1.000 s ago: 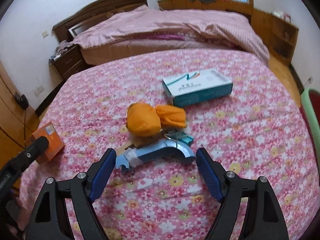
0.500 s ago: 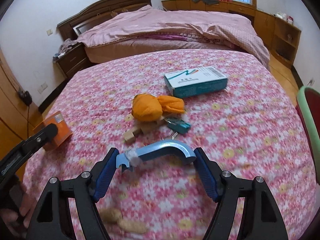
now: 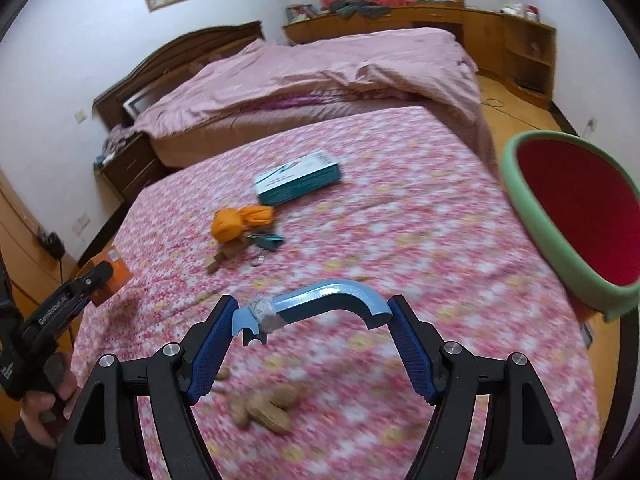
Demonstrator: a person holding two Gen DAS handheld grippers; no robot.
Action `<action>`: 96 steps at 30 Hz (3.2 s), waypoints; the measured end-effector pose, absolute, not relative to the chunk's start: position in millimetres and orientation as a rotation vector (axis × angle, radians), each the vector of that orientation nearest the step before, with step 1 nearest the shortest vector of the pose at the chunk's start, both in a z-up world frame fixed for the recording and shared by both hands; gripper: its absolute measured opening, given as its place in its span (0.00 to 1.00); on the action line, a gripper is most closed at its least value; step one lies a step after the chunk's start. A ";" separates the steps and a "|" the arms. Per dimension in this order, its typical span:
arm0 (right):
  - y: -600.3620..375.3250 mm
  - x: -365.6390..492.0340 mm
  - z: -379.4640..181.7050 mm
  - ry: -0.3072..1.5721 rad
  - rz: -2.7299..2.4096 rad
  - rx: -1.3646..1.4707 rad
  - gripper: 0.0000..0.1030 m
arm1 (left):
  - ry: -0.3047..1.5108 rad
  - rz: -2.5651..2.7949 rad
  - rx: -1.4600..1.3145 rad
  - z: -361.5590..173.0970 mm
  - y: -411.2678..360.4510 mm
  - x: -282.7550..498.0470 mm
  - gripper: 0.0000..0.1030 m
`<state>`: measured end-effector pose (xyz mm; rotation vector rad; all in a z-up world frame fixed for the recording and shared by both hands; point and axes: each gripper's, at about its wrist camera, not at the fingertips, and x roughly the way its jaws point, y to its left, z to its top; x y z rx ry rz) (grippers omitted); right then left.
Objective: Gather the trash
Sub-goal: 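Carry the orange box and blue handle over the red bucket, then open both tools to drop the box and handle into the bucket, then move both open tools back over the bed toward the orange cloth bundle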
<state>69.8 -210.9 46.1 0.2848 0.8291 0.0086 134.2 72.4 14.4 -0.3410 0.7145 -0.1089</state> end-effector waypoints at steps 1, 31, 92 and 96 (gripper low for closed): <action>-215.6 65.6 48.1 0.823 0.002 0.296 0.75 | 0.716 -0.121 -0.344 17.2 69.4 130.6 0.54; -367.1 -12.4 106.0 0.617 -0.154 0.487 0.75 | 0.734 -0.441 -0.219 90.1 -100.2 82.4 0.54; -507.4 45.3 55.6 0.672 -0.350 0.521 0.77 | 0.834 -0.655 -0.060 42.9 -306.2 159.1 0.59; -505.0 44.2 57.3 0.668 -0.341 0.503 0.78 | 0.826 -0.646 -0.071 46.6 -300.3 159.2 0.59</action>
